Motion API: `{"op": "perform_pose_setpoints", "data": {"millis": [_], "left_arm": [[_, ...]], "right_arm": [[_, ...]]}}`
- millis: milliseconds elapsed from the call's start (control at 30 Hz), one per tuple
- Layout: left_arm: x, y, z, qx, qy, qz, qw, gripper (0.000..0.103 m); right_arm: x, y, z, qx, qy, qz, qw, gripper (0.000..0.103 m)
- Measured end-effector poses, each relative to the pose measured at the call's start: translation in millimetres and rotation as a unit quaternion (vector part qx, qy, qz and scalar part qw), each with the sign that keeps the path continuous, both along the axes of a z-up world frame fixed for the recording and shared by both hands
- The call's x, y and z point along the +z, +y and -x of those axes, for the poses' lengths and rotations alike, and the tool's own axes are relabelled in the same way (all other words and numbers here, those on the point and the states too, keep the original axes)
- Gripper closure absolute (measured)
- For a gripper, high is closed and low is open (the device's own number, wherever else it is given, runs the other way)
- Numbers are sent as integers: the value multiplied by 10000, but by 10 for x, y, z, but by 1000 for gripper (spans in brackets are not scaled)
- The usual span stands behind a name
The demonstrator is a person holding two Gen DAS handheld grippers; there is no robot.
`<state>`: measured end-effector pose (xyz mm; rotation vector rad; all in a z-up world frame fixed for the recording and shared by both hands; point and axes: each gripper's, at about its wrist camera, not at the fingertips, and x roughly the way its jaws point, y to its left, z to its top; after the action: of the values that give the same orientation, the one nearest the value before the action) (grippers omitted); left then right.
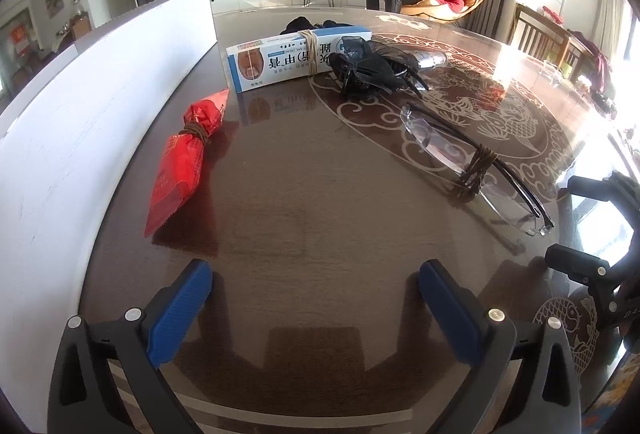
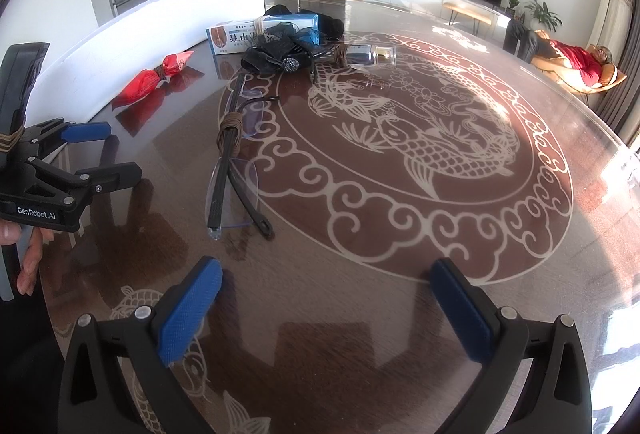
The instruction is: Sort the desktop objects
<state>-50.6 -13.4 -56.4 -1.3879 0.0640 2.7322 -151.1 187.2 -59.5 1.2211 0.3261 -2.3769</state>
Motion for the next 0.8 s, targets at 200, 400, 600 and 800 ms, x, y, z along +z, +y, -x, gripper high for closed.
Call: {"op": "perform_pose_setpoints", "data": {"millis": [200, 400, 600, 800], "left_arm": [[-4, -2, -8, 94, 21, 1, 10000, 0], [-6, -11, -8, 63, 24, -6, 10000, 0], [-4, -12, -10, 74, 31, -6, 10000, 0], [-5, 11, -19, 20, 24, 2, 10000, 0]], "right_arm": [[0, 1, 0, -1, 0, 0, 10000, 0], [-1, 0, 3, -1, 0, 1, 10000, 0], [-3, -1, 6, -1, 1, 1, 10000, 0], [-2, 1, 4, -1, 0, 1, 10000, 0]]}}
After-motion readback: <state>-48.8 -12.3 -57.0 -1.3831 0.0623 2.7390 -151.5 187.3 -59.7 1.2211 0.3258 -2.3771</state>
